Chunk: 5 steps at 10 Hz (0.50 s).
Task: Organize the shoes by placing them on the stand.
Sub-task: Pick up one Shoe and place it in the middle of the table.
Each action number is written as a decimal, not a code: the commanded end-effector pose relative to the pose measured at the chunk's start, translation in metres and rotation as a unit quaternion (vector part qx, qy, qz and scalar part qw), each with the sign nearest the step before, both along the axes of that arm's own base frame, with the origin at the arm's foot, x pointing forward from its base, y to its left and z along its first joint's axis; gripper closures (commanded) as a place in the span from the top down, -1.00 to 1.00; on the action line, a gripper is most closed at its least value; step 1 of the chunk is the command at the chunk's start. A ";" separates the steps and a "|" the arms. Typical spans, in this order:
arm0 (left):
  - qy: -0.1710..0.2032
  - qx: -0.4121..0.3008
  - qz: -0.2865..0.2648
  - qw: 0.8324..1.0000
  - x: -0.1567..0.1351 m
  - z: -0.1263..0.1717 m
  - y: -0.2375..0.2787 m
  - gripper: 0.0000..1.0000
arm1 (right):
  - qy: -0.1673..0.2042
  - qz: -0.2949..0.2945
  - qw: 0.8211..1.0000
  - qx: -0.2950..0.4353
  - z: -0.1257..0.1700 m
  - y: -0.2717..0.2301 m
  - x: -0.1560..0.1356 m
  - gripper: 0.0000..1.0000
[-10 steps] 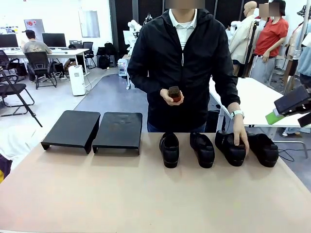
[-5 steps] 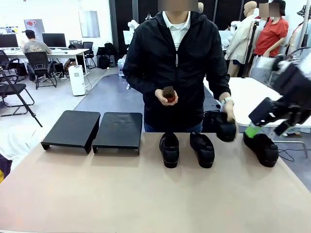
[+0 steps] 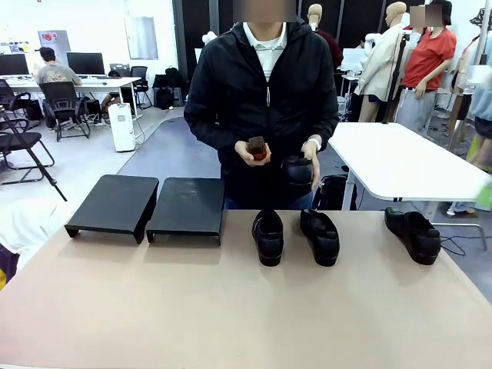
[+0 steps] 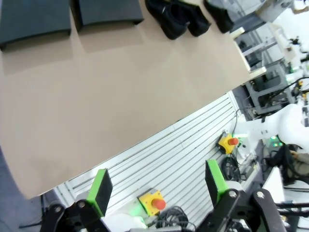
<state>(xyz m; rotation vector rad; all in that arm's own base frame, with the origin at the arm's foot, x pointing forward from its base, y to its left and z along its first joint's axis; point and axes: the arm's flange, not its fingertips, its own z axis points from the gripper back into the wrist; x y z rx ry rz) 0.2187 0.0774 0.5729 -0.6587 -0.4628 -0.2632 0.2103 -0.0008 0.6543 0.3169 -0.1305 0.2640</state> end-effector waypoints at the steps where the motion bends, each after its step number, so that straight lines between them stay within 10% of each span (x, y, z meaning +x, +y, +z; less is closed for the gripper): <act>1: -0.004 -0.007 -0.010 1.000 -0.001 0.002 0.002 1.00 | -0.013 -0.027 0.998 0.049 -0.014 -0.047 -0.032 1.00; 5: -0.004 -0.007 -0.010 1.000 -0.001 0.002 0.002 1.00 | -0.054 -0.013 0.998 0.035 -0.026 -0.019 0.012 1.00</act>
